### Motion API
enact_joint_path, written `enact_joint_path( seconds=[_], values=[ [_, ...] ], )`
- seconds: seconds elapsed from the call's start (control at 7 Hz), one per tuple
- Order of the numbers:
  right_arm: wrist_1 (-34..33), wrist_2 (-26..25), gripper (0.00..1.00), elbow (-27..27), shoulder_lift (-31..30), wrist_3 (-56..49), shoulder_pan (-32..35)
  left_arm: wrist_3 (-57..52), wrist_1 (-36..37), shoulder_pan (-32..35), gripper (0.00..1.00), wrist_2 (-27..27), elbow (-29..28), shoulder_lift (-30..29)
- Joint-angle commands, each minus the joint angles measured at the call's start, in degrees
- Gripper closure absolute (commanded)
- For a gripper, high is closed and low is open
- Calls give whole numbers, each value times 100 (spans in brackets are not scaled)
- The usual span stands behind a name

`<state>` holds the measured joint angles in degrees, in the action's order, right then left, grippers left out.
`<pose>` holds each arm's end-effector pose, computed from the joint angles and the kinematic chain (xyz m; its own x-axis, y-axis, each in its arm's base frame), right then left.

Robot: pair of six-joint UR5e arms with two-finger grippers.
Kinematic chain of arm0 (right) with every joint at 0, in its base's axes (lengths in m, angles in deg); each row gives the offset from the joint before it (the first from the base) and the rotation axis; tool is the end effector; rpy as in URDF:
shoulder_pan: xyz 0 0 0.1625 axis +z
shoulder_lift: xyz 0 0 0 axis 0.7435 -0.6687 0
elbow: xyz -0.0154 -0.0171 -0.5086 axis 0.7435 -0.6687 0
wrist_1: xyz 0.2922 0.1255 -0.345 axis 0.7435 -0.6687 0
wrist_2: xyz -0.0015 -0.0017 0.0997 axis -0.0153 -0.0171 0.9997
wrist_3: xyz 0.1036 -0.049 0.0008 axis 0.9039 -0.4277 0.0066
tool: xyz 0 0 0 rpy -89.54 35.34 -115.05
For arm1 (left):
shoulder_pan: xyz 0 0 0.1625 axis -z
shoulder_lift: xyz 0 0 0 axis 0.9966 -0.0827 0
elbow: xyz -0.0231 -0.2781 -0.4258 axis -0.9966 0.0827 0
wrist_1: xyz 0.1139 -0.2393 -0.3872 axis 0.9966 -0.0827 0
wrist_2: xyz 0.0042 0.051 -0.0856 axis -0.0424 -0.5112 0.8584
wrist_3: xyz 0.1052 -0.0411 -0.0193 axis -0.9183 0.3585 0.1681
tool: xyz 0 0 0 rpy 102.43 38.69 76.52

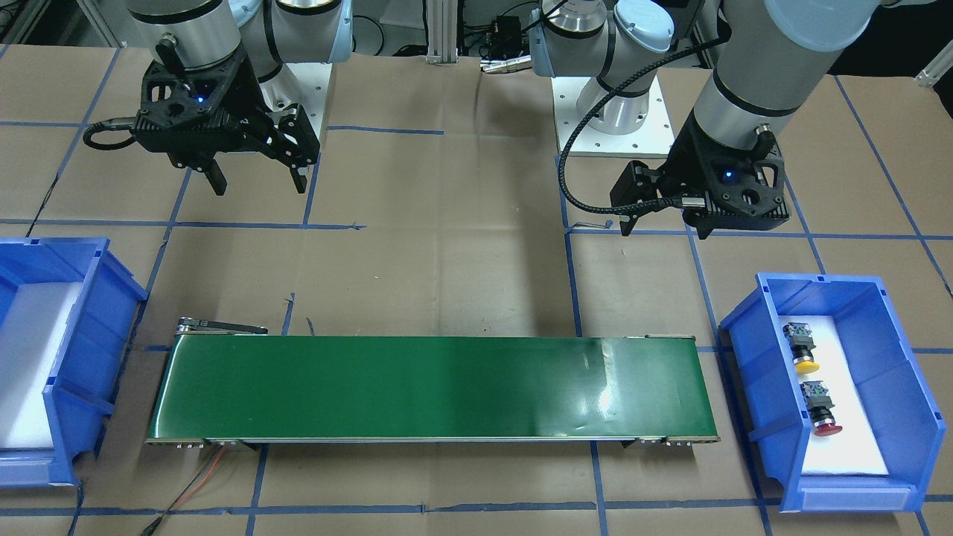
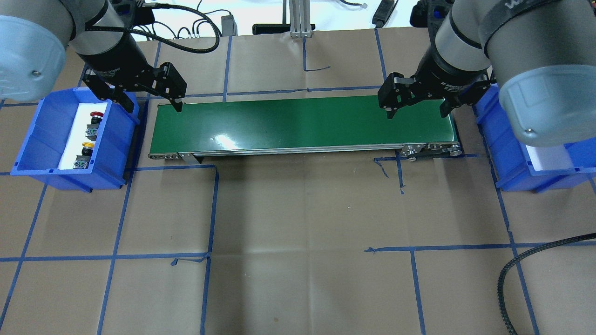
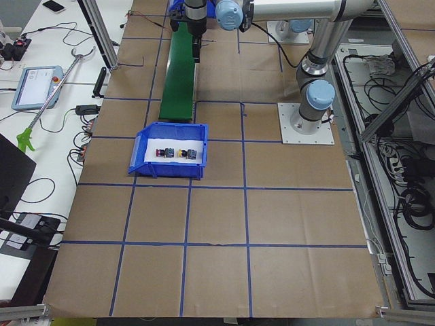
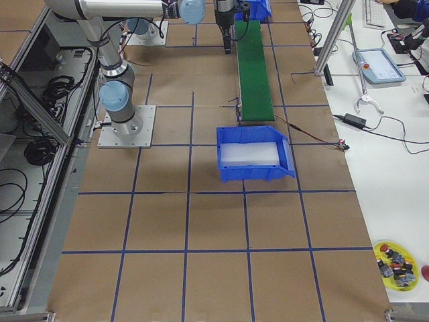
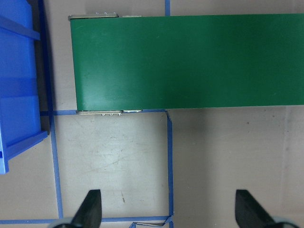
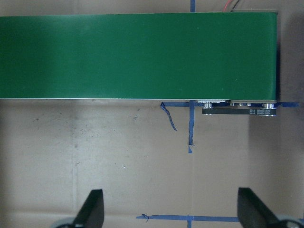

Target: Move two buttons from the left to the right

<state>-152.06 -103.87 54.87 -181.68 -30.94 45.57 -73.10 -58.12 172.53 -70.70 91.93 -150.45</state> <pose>0.1716 -0.5155 0.5454 -0.9984 -0.0149 -0.0553 -0.0077 0.9917 -0.1286 -0.1057 -0.5882 0.5332 -0.9996 0.0274 0.0024 0.0274 0.9996 -0.0064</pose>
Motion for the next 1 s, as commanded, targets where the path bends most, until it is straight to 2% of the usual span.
enact_joint_path(
  seconds=[0.0, 0.86],
  values=[
    [4, -14, 0, 0, 5, 2, 0, 0, 8, 0, 0, 0, 0, 0],
    [13, 3, 0, -8, -4, 2, 9, -9, 8, -70, 0, -26, -62, 26]
  ],
)
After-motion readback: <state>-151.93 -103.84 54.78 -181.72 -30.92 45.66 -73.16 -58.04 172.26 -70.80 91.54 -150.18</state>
